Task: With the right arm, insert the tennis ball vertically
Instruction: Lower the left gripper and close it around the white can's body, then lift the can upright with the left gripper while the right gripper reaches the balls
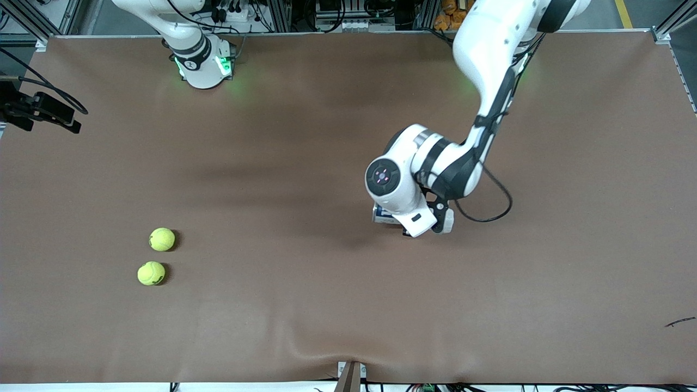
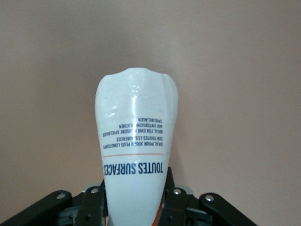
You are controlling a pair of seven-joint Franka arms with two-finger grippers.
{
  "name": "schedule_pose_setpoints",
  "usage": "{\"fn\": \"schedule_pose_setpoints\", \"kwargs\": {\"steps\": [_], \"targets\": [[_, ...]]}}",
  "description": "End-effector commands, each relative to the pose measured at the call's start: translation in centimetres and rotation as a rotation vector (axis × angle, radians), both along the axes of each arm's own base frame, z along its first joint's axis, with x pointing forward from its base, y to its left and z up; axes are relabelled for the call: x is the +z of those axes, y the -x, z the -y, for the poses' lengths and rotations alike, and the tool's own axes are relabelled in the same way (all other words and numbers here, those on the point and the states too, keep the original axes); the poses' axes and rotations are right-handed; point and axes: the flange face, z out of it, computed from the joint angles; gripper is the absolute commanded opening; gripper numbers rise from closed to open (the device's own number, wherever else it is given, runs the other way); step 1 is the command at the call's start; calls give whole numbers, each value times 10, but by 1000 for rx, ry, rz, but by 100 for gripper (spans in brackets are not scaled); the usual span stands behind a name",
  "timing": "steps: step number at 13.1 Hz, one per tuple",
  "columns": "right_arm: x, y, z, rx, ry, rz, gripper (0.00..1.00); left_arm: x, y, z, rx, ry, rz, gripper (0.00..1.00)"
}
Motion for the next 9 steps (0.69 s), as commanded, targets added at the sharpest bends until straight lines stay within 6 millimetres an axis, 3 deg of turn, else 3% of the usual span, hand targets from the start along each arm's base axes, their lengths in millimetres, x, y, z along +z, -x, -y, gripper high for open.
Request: {"fn": "schedule_pose_setpoints", "kwargs": {"steps": [1, 3, 5, 9], "targets": [[-27, -15, 11, -9, -4, -55, 100, 52, -19, -4, -39, 158, 35, 41], [-62, -32, 13, -11, -9, -104, 100, 80, -31, -11, -41, 301, 63, 41], [-98, -54, 21, -22, -10, -122, 100, 101, -34, -6, -40, 407, 105, 41], [-194, -103, 18, -20, -4, -128, 100, 130, -50, -5, -13, 703, 166, 43]]}}
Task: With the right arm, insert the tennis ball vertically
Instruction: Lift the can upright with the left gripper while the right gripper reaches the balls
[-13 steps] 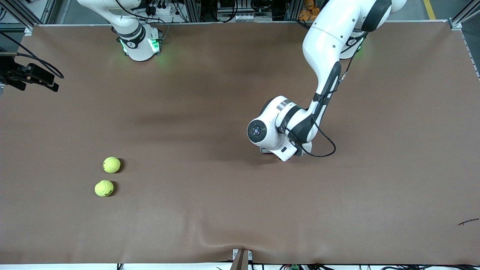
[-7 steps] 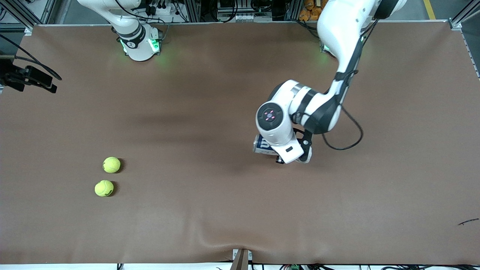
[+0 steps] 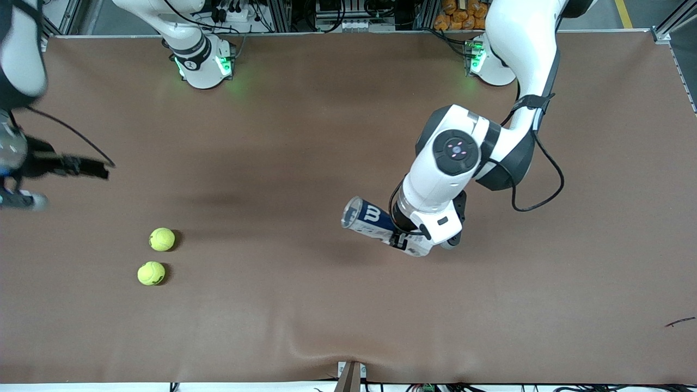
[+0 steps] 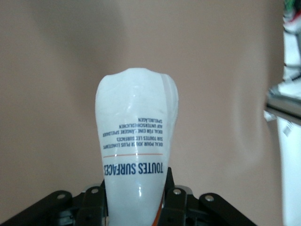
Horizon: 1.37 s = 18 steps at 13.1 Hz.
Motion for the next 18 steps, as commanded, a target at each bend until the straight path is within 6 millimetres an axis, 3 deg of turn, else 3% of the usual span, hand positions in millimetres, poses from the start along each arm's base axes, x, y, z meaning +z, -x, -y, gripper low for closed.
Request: {"fn": "schedule_pose_setpoints", "kwargs": {"steps": [1, 3, 5, 9, 13, 15, 18], "targets": [[-62, -28, 6, -4, -1, -9, 100, 22, -9, -1, 24, 202, 40, 44], [-116, -40, 19, -19, 11, 18, 100, 29, -15, -1, 77, 329, 54, 47], [-163, -35, 24, -26, 19, 64, 100, 30, -21, -4, 118, 505, 32, 47], [-223, -26, 19, -20, 23, 94, 100, 13, -26, -7, 138, 699, 20, 48], [-262, -23, 18, -57, 20, 103, 100, -17, -29, -8, 175, 965, 10, 51], [-272, -24, 18, -68, 21, 115, 100, -50, -19, -9, 203, 1044, 14, 51], [-292, -25, 19, -78, 20, 129, 100, -104, 1, -12, 255, 1007, -63, 51]]}}
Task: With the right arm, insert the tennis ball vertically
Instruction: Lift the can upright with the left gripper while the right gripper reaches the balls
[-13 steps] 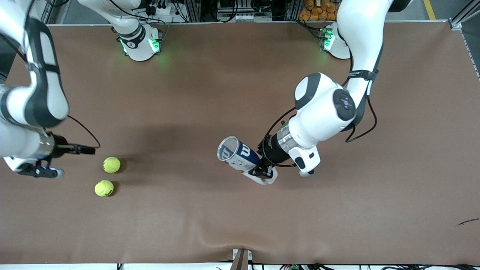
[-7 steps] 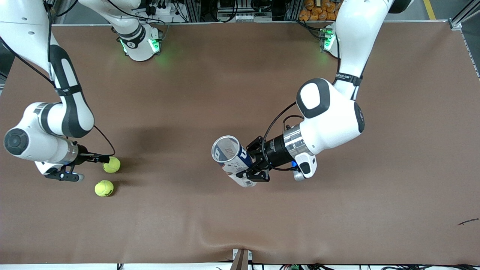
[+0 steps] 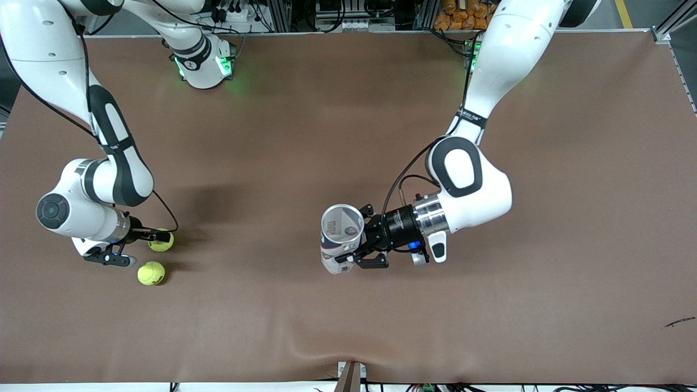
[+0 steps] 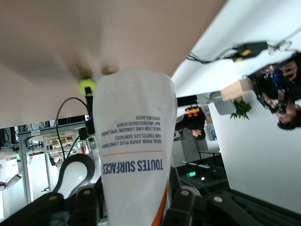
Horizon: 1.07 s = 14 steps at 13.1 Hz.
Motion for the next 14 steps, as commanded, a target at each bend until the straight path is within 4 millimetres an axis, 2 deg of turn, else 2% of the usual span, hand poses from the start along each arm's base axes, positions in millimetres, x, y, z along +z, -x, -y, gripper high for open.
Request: {"fn": "schedule_pose_setpoints", "kwargs": {"steps": [1, 2, 3, 5, 6, 8, 9, 11, 13, 14], "targets": [[-16, 3, 0, -20, -6, 4, 100, -38, 22, -6, 34, 6, -65, 51], [-17, 3, -1, -19, -6, 5, 100, -51, 30, -3, 49, 32, -69, 51], [-22, 3, -1, -20, -7, 5, 100, -64, 45, 8, 51, 49, -79, 52], [-23, 2, 0, -22, -6, 20, 100, -88, 59, 10, 64, 54, -99, 52], [-23, 2, -1, -28, -11, 21, 100, -91, 73, 27, 70, 77, -128, 52], [-21, 0, -4, -53, -35, 28, 79, -100, 96, 45, 130, 42, -167, 52], [-19, -1, -4, -53, -35, 31, 72, -111, 106, 52, 132, 10, -178, 52], [-5, -3, -4, -53, -36, 37, 69, -146, 129, 63, 120, -49, -187, 53], [32, -2, -4, -51, -41, 25, 69, -172, 150, 71, 123, -78, -159, 53], [61, -2, -7, -45, -45, 16, 69, -179, 153, 70, 125, -85, -138, 53]]}}
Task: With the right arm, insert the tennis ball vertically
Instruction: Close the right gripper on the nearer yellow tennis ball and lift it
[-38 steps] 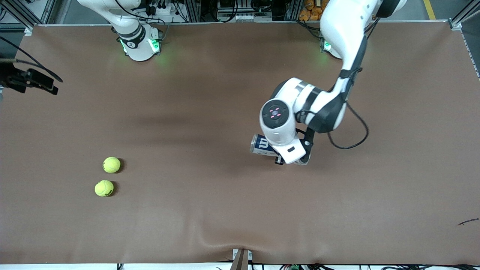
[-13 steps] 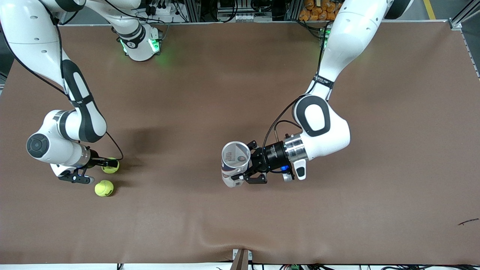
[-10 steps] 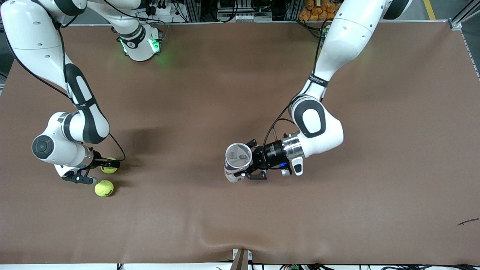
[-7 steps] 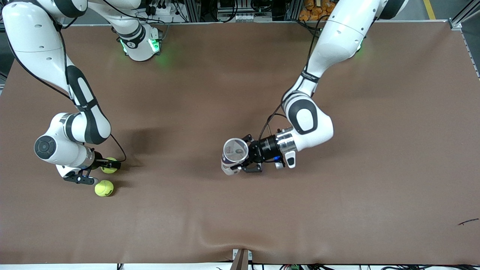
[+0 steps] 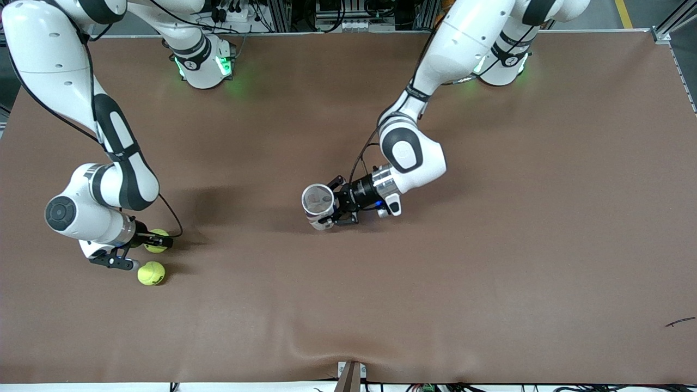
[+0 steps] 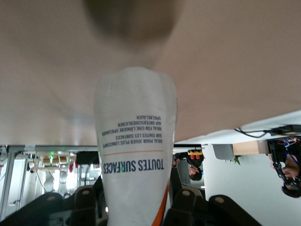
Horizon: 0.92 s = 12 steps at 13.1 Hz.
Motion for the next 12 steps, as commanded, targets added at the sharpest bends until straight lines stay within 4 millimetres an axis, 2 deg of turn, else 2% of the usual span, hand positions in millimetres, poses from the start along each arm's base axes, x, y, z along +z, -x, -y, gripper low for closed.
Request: {"fn": "schedule_pose_setpoints", "kwargs": {"steps": [1, 2, 4, 6, 7, 11, 12], "targets": [[81, 4, -10, 3, -22, -9, 69, -21, 17, 2, 4, -29, 30, 53], [109, 3, -17, 19, -27, -17, 69, -25, 25, 6, 6, -27, 25, 53], [157, 5, -46, 67, -32, -35, 69, -27, 25, 5, -1, -34, 41, 55], [192, 15, -84, 76, -30, -56, 69, -28, 25, 6, -4, -36, 46, 55], [202, 21, -111, 71, -26, -67, 69, -29, 25, 5, -5, -39, 49, 55], [234, 50, -262, -36, 1, -44, 70, -25, 23, 6, -6, -36, 59, 56], [243, 55, -291, -72, 0, -29, 70, -24, 23, 6, -4, -34, 58, 56]]}}
